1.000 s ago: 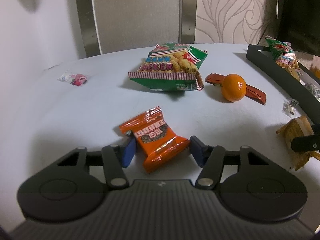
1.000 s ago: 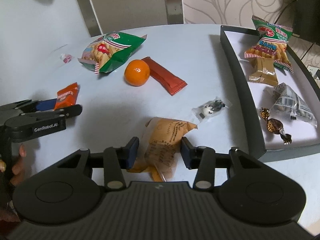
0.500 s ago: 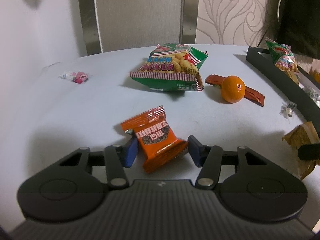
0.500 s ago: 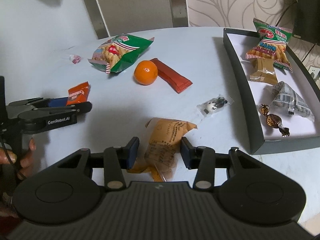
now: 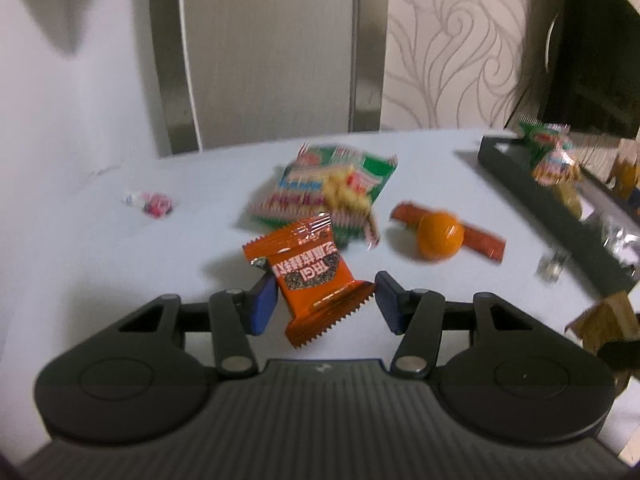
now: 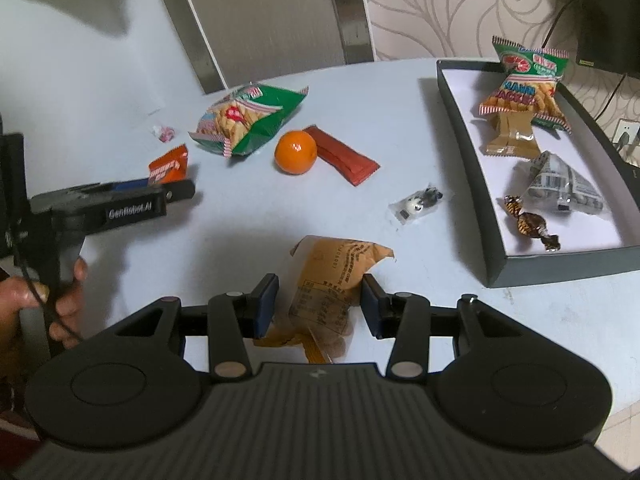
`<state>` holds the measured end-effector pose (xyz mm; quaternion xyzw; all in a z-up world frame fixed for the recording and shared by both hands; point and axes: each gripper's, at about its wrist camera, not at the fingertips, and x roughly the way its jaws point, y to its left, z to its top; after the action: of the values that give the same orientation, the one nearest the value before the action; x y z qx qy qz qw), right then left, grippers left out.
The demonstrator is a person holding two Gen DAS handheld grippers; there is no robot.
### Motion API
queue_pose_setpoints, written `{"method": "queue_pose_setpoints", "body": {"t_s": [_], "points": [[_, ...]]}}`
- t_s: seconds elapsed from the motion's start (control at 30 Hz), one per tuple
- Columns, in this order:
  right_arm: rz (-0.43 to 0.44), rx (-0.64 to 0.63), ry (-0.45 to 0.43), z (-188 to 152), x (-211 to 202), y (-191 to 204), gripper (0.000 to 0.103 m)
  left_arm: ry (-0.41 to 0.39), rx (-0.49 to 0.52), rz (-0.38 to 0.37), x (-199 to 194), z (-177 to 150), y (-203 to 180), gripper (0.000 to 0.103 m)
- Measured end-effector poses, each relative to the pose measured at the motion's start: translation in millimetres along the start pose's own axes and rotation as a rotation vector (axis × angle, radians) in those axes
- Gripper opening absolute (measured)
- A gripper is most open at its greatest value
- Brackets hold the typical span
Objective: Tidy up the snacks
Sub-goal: 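Carry the orange packet and tan bread bag toward the black box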
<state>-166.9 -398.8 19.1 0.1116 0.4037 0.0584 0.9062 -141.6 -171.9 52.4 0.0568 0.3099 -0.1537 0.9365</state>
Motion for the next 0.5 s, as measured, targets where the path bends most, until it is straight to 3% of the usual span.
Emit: {"method": "queue_pose_setpoints", "body": {"t_s": [0.5], "points": [[-0.032, 0.087, -0.102, 4, -52, -47, 0.050, -0.043, 0.101, -0.135, 11, 56, -81, 0.056]]}}
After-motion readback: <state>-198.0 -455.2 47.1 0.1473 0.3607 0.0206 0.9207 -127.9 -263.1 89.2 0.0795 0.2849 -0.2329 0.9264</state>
